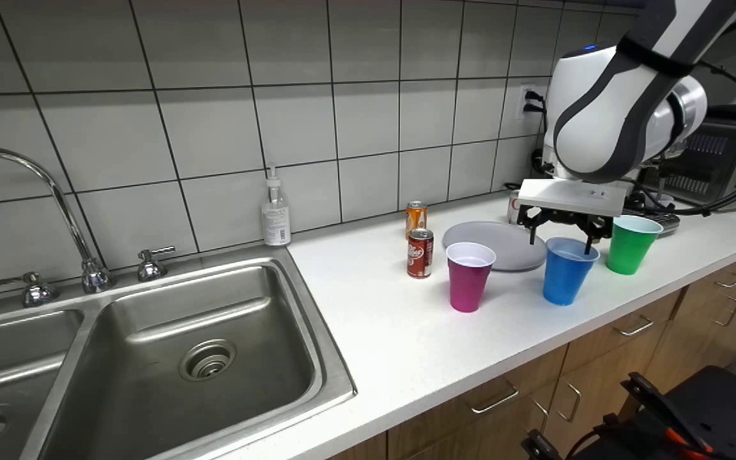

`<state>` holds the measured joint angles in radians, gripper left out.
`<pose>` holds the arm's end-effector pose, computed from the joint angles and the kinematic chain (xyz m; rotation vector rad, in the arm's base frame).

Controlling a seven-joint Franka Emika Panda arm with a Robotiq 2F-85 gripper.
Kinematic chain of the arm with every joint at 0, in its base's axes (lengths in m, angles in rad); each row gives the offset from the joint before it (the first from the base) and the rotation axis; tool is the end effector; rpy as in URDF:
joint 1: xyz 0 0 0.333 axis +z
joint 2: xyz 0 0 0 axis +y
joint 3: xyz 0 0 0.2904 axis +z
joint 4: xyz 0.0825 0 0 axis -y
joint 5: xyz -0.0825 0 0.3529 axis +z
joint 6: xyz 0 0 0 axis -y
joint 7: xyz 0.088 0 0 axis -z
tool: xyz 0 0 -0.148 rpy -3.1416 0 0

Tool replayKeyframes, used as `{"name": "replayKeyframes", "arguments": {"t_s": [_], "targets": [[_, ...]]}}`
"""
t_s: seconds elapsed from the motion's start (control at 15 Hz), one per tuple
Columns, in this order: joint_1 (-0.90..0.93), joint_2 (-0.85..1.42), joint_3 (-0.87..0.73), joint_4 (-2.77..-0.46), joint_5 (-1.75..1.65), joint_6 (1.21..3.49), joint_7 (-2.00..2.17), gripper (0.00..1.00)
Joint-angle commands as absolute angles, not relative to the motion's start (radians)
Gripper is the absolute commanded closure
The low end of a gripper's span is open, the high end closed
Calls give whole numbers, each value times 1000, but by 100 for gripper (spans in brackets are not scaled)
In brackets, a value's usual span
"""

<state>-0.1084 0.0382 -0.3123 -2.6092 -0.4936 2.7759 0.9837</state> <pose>0.4040 -0.1670 0.2120 2.6280 -1.3552 0.2662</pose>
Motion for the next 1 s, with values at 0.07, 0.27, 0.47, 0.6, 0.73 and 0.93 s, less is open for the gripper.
{"name": "replayKeyframes", "arguments": {"t_s": [0.07,0.27,0.47,0.6,0.73,0.93], "targets": [[-133,74,-283,-2579,-444,2791,974,0],[-128,100,-288,-2555,-417,2795,968,0],[-121,126,-291,-2530,-393,2793,962,0],[-117,144,-292,-2514,-374,2791,950,27],[-112,158,-295,-2500,-360,2790,941,42],[-102,172,-298,-2486,-347,2788,930,66]]}}
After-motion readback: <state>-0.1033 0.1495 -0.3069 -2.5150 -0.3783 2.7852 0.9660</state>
